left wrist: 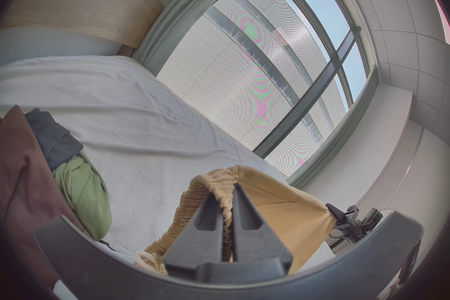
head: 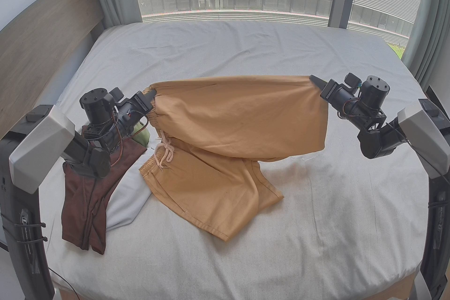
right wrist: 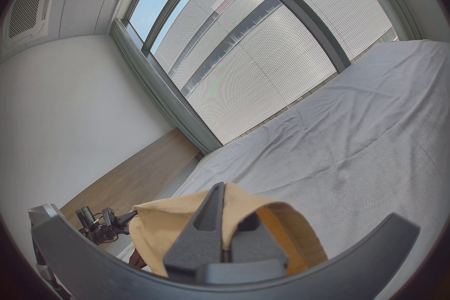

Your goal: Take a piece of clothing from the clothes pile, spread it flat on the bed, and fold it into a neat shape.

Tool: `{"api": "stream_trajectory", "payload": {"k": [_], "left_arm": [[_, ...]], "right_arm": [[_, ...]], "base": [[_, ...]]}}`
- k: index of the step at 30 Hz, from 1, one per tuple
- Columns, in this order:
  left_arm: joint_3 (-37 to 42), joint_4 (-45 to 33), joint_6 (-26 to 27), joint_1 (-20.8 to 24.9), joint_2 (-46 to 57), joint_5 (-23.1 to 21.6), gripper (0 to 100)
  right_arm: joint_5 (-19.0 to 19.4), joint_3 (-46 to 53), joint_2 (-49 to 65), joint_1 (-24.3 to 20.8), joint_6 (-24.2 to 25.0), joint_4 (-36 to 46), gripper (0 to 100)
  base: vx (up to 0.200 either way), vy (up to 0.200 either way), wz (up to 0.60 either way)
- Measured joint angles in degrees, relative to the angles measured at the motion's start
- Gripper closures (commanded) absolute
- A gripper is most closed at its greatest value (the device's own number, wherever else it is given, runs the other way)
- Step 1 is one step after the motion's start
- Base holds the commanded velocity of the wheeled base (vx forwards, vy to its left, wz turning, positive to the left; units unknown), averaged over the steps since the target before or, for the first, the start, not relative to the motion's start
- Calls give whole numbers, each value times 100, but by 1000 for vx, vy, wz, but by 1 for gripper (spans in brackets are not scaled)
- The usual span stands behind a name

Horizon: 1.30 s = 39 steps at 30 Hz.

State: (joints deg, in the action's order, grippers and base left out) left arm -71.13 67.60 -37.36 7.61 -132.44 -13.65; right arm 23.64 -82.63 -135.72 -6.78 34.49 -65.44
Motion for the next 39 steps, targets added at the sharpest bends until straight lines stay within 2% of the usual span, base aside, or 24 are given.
{"api": "stream_trajectory", "payload": {"k": [12, 13, 14, 22, 29, 35, 39], "left_arm": [[-769, -267, -5, 5, -530, 77, 100], [-819, -304, -7, 5, -555, 77, 100], [-861, -325, -5, 5, -574, 79, 0], [-1247, -618, -13, 0, -725, 148, 0], [-1674, -1306, -13, 5, -794, 373, 0], [-1858, -1651, -10, -23, -808, 679, 0], [-1641, -1674, 1, -41, -701, 731, 0]], "right_arm": [[4, -889, -778, 11, 5, 5, 100], [4, -946, -819, 11, 5, 2, 0], [4, -985, -850, 11, 5, 0, 0], [-27, -1221, -1014, 17, 7, -13, 0], [-55, -1120, -1001, 28, -30, -148, 0], [-62, -334, -739, 6, -80, -312, 0], [-60, 516, -485, -44, -283, -397, 0]], "base": [[0, 0, 0], [0, 0, 0], [0, 0, 0], [0, 0, 0], [0, 0, 0], [0, 0, 0], [0, 0, 0]]}}
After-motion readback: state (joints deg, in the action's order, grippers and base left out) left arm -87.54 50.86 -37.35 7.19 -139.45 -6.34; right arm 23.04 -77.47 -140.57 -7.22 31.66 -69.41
